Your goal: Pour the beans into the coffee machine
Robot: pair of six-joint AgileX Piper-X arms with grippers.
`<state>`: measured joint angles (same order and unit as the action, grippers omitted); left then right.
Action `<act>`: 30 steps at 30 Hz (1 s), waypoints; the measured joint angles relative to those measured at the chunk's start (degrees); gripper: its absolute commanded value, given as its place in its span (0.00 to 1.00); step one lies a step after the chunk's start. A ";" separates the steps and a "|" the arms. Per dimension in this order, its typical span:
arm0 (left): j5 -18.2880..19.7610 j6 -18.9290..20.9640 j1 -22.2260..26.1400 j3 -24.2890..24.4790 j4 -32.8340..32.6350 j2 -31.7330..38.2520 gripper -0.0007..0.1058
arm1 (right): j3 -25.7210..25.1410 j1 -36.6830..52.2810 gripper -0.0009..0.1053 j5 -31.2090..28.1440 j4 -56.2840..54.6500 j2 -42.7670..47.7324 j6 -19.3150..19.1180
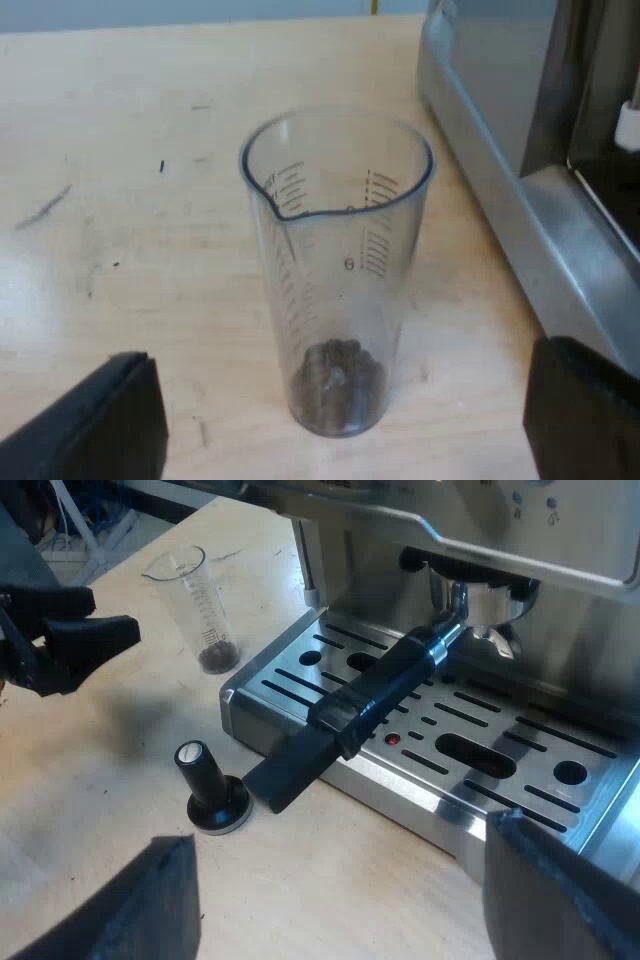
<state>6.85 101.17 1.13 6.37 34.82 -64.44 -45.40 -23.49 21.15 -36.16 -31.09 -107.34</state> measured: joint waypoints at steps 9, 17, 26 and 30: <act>0.00 0.00 0.00 1.01 6.93 -8.32 0.89 | 0.00 0.00 0.59 0.00 0.00 0.00 0.00; 0.00 -0.24 0.00 3.03 11.39 -14.12 0.89 | 0.00 0.00 0.59 0.00 0.00 0.00 0.00; 0.84 -0.34 0.00 7.43 13.54 -22.57 0.89 | 0.00 0.00 0.59 0.00 0.00 0.00 0.00; 1.46 -0.34 0.00 8.54 15.26 -24.26 0.89 | 0.00 0.00 0.59 0.00 0.00 0.00 0.00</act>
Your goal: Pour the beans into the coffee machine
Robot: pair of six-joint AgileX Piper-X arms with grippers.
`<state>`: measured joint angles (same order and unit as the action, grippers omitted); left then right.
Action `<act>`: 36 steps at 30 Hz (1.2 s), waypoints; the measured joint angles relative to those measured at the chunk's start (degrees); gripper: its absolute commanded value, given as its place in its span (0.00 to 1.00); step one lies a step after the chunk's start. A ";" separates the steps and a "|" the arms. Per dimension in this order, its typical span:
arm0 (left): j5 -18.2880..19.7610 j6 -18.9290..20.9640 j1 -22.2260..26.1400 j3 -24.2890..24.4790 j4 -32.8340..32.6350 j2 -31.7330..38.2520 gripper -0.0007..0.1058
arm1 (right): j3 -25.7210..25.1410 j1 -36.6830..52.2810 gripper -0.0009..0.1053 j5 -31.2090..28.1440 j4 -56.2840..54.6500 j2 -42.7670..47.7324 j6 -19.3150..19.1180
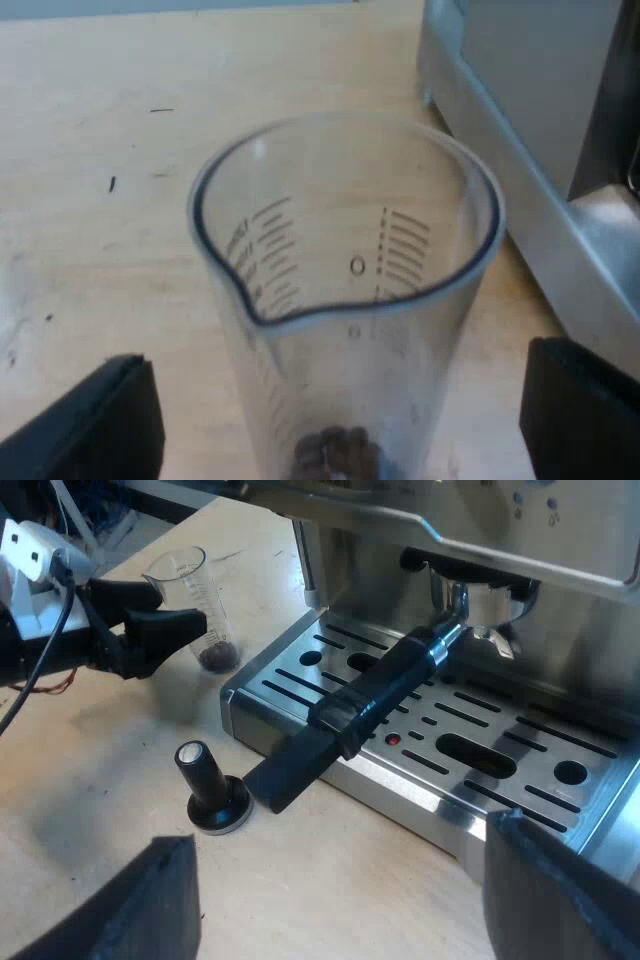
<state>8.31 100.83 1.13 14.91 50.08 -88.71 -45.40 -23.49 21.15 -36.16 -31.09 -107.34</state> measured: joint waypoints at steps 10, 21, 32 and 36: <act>-0.01 0.08 0.00 2.37 0.66 -3.52 0.89 | 0.00 0.00 0.59 0.00 0.00 0.00 0.00; -0.01 0.08 0.00 4.81 0.96 -5.20 0.89 | 0.00 0.00 0.59 0.00 0.00 0.00 0.00; -0.23 -0.03 0.00 4.81 0.96 -5.20 0.70 | 0.00 0.00 0.59 0.00 0.00 0.00 0.00; -0.23 -0.03 0.00 4.81 0.96 -5.20 0.45 | 0.00 0.00 0.59 0.00 0.00 0.00 0.00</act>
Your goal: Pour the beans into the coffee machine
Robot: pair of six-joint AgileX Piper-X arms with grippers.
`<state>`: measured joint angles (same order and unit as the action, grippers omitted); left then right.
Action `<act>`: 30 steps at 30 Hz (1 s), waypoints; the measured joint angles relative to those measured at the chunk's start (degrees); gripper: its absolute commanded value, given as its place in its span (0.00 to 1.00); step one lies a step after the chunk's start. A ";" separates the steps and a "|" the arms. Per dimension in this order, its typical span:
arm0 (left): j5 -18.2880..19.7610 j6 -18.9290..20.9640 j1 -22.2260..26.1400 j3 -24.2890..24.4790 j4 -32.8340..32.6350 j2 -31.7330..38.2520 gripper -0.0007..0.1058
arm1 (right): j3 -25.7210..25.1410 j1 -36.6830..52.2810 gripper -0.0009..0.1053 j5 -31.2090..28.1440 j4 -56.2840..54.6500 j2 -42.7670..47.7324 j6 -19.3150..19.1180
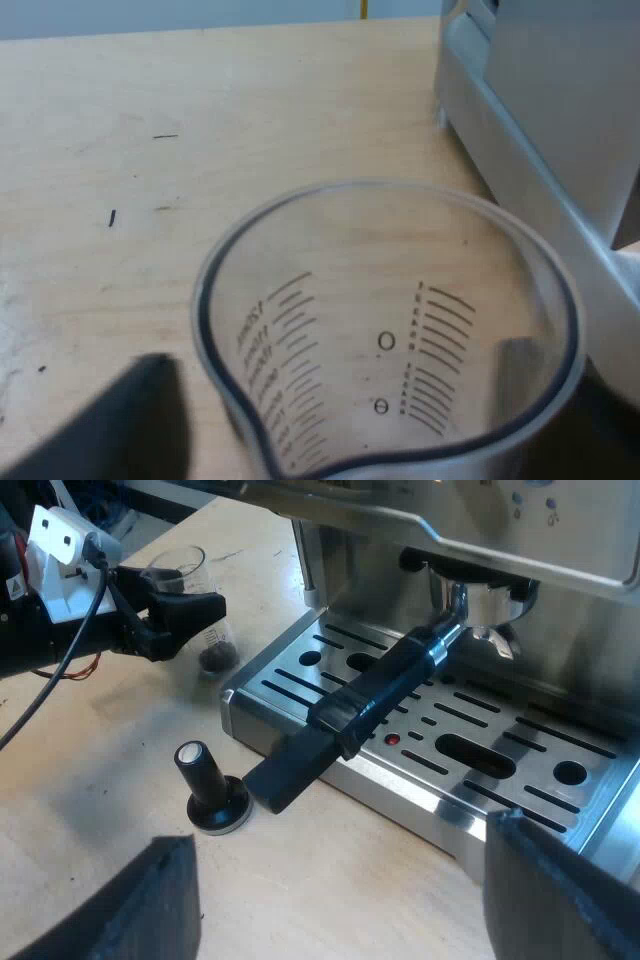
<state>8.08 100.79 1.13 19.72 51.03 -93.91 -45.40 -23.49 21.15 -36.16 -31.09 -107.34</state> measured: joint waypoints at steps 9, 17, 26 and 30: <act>0.00 0.00 0.00 0.00 0.00 0.00 0.28 | 0.00 0.00 0.59 0.00 0.00 0.00 0.00; 1.58 0.00 0.00 0.00 0.00 0.00 0.28 | 0.00 0.00 0.59 0.00 0.00 0.00 0.00; 4.79 0.00 0.00 0.00 -2.23 6.10 0.28 | 0.00 0.00 0.59 0.00 0.00 0.00 0.00; 4.79 0.00 0.00 0.00 -7.59 12.34 0.28 | 0.00 0.00 0.59 0.00 0.00 0.00 0.00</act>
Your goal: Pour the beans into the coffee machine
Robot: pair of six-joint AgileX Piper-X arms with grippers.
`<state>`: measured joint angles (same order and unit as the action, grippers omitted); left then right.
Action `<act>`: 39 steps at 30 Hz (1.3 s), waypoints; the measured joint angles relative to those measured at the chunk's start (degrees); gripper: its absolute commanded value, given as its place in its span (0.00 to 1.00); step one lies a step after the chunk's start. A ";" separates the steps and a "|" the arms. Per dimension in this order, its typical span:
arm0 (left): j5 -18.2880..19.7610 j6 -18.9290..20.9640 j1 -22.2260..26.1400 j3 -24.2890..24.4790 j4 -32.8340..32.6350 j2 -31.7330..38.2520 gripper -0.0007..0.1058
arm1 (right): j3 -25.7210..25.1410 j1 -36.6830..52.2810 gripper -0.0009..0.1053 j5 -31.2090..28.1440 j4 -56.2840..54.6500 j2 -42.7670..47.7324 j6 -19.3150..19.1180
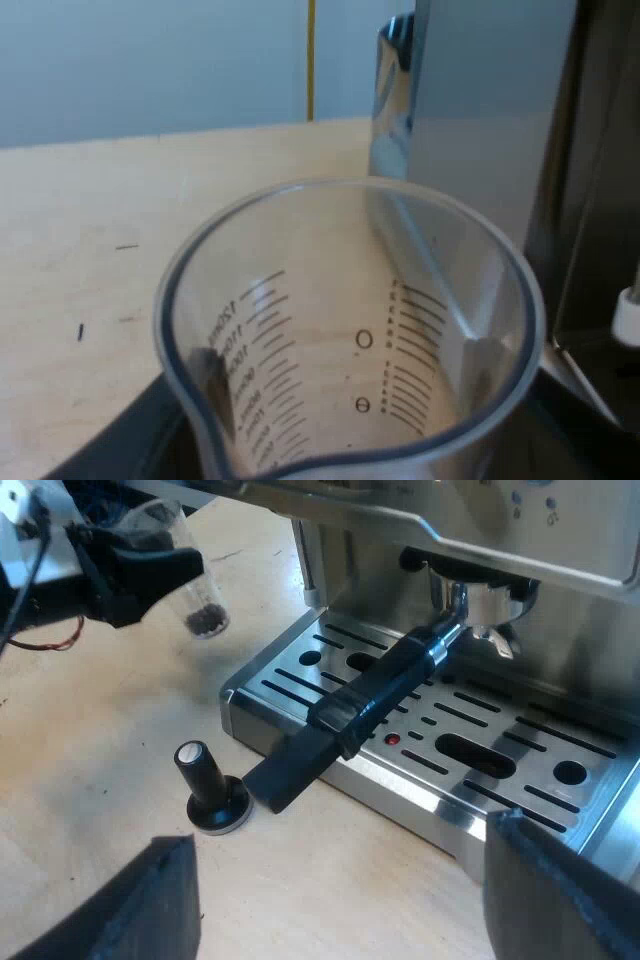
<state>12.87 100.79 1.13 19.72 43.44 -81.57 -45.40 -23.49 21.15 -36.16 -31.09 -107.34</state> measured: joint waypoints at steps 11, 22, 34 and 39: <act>-1.34 0.00 0.00 -0.14 -17.07 15.98 0.28 | 0.00 0.00 0.59 0.00 0.00 0.00 0.00; -4.03 0.00 0.00 1.52 -39.21 36.19 0.28 | 0.00 0.00 0.59 0.00 0.00 0.00 0.00; -6.11 -0.11 0.00 11.53 -56.38 42.95 0.28 | -0.78 0.00 0.59 -2.08 0.00 0.00 2.96; -7.20 -0.11 0.00 17.62 -63.50 42.95 0.28 | -5.51 0.00 0.59 -8.02 0.00 -0.23 3.19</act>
<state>5.67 100.68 1.13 37.34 -20.05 -38.62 -50.91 -23.49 13.13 -36.16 -31.33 -104.15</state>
